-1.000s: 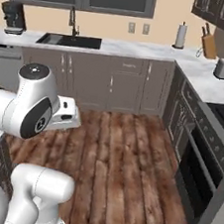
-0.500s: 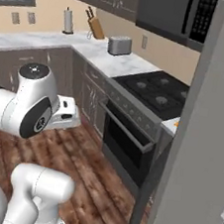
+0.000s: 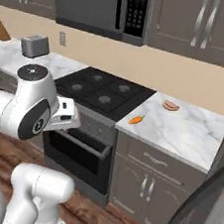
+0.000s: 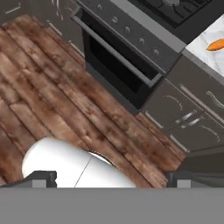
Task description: Place the carrot and sweet potato inside the fridge drawer. Close the drawer after placing the vegetables.
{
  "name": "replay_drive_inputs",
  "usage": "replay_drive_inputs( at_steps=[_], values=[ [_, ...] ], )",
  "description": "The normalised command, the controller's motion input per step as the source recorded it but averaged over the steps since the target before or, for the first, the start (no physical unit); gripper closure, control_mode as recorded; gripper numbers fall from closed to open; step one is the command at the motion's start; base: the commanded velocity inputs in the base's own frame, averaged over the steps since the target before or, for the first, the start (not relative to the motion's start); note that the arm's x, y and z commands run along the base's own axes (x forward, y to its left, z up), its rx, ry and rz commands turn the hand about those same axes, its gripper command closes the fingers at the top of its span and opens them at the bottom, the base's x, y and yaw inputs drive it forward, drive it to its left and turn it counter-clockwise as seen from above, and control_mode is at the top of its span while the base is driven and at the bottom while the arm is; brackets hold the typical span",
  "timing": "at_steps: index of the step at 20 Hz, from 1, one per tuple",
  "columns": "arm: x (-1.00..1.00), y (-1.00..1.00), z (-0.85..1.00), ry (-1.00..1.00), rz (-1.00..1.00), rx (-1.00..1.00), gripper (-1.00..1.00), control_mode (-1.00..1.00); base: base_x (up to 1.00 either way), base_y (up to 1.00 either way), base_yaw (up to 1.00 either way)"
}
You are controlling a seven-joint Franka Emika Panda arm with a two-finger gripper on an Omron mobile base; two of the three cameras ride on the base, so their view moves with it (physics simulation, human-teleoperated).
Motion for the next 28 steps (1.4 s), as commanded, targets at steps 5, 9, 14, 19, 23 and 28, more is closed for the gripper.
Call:
replay_drive_inputs(
  at_steps=[5, 9, 14, 19, 23, 28],
  values=[
    [0.0, 0.0, 0.0, 0.0, 0.0, 0.0, -1.0, 1.0, 0.96, 0.28, -0.61],
    [0.0, 0.0, 0.0, 0.0, 0.0, 0.0, -1.0, 1.0, 0.76, 0.03, -0.56],
    [0.0, 0.0, 0.0, 0.0, 0.0, 0.0, -1.0, 1.0, 0.64, 0.28, -0.44],
    [0.07, 0.49, -0.24, 0.0, -0.25, 0.0, -1.0, -1.0, 0.04, 0.29, -0.14],
    [0.66, 0.29, -0.55, 0.02, -0.5, 0.06, -1.0, -1.0, 0.0, 0.0, 0.0],
    [0.96, -0.1, -0.48, 0.08, -0.37, 0.16, -1.0, -1.0, 0.0, 0.0, 0.0]
  ],
)
